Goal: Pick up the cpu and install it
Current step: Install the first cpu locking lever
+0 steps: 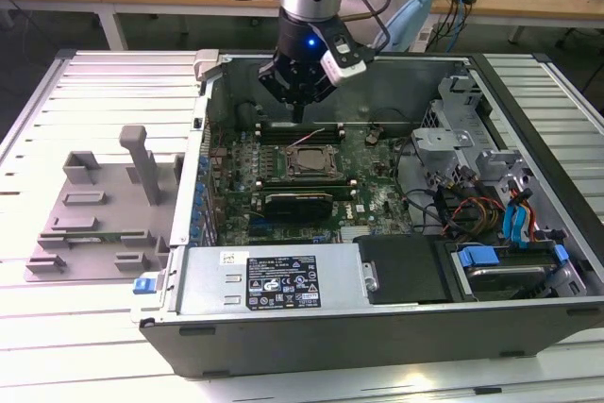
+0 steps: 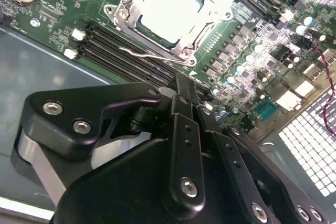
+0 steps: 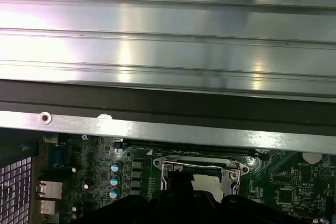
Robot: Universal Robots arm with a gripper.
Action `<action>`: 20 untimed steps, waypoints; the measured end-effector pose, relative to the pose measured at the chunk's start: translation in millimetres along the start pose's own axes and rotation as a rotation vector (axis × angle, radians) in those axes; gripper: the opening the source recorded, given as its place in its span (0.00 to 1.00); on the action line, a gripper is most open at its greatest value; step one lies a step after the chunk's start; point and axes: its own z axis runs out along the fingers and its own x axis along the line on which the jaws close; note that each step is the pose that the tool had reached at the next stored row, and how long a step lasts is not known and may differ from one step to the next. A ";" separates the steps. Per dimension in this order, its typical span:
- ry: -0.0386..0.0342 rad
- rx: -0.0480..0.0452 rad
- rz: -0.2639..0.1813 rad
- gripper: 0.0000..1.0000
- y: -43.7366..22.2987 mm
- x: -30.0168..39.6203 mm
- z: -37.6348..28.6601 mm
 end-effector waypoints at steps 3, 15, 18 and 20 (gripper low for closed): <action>0.0002 0.0001 0.000 0.11 -0.3 -5.0 1.0; 0.0007 0.0000 0.000 0.11 -0.7 -13.7 7.9; 0.0009 0.0001 0.000 0.11 -0.8 -14.3 12.5; 0.0009 0.0000 0.000 0.11 -0.7 -14.6 16.4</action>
